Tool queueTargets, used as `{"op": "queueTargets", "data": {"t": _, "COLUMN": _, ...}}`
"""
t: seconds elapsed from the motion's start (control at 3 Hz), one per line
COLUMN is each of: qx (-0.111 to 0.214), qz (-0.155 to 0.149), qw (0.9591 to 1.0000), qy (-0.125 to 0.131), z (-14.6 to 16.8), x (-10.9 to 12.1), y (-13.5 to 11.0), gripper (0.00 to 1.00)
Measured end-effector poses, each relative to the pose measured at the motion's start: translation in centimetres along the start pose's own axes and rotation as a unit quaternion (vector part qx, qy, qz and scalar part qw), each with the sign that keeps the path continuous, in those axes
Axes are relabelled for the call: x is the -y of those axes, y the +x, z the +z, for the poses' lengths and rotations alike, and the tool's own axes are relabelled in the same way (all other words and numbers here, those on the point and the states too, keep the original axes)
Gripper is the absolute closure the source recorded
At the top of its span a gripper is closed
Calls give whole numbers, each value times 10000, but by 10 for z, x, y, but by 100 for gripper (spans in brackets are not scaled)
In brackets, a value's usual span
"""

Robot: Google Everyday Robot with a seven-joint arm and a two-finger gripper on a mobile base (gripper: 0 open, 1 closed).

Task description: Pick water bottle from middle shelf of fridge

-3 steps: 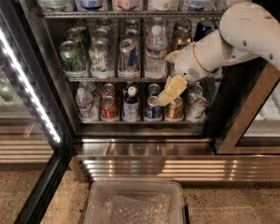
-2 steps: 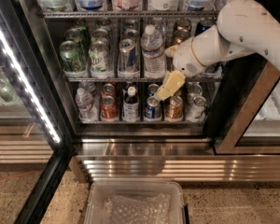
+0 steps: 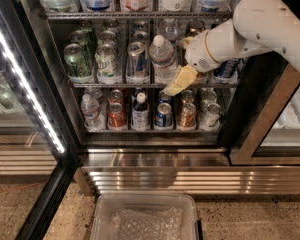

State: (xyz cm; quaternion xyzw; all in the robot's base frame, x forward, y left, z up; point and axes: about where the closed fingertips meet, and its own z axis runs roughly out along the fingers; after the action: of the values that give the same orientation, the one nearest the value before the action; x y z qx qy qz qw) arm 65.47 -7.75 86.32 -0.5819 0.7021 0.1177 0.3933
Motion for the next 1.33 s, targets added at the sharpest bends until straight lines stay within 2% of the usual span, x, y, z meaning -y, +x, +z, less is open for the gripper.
{"op": "queueTargets", "data": {"t": 0.33, "qx": 231, "qz": 200, "qw": 9994, "qy": 166, "z": 7, "x": 12, "y": -1, "gripper": 0}}
{"op": "queueTargets", "data": {"t": 0.67, "qx": 410, "qz": 320, "qw": 9986, "qy": 76, "z": 22, "x": 14, "y": -5, "gripper": 0}}
{"op": "queueTargets", "data": {"t": 1.33, "qx": 413, "qz": 365, "qw": 9985, "qy": -10, "z": 20, "x": 11, "y": -9, "gripper": 0}}
